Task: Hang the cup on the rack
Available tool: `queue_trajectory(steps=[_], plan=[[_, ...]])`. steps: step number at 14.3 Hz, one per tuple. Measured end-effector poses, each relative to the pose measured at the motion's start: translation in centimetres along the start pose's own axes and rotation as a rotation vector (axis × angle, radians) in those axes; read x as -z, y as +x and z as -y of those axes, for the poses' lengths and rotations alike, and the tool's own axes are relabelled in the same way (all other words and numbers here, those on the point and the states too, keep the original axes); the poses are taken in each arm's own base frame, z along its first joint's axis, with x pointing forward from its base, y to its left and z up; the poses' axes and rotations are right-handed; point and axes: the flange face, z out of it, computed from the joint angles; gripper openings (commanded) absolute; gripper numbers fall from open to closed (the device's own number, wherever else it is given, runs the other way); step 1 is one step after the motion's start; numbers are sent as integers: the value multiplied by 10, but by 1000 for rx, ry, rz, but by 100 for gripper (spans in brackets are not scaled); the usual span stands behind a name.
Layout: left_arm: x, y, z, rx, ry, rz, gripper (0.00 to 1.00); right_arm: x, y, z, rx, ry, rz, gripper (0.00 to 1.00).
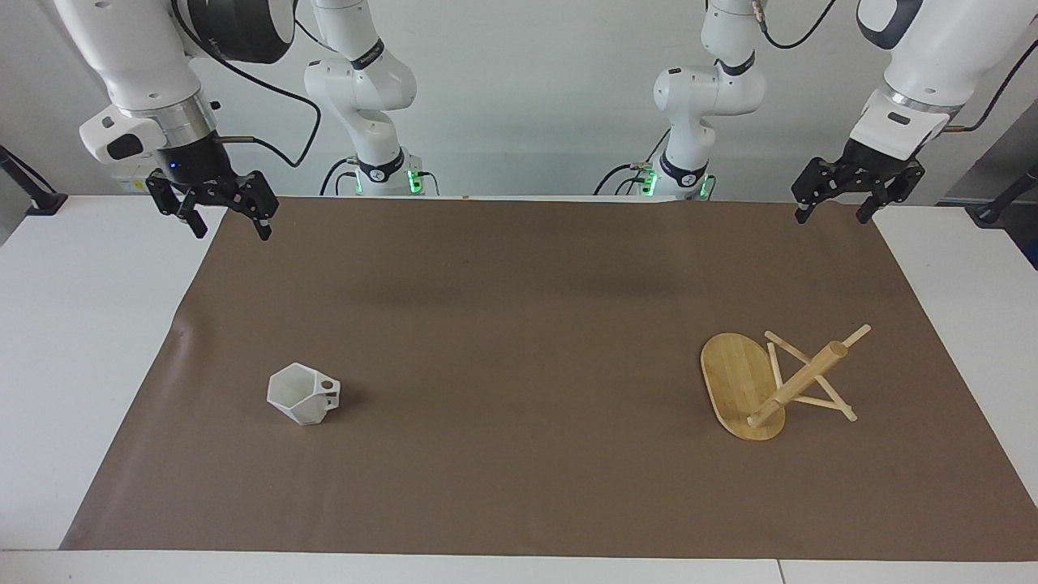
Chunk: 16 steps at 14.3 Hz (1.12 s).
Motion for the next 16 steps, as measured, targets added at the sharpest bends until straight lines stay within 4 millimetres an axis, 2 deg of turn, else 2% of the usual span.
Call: queue_trajectory(steps=[3, 6, 11, 13, 16], plan=[[0, 0, 0, 0, 0, 0, 100, -16, 10, -4, -6, -3, -32, 100], [0, 0, 0, 0, 0, 0, 100, -41, 25, -17, -25, -9, -62, 100], [0, 0, 0, 0, 0, 0, 100, -98, 52, -43, -52, -23, -103, 100], [0, 0, 0, 0, 0, 0, 100, -122, 62, -44, -52, -25, -115, 100], [0, 0, 0, 0, 0, 0, 100, -147, 71, -45, -52, -27, -129, 100]])
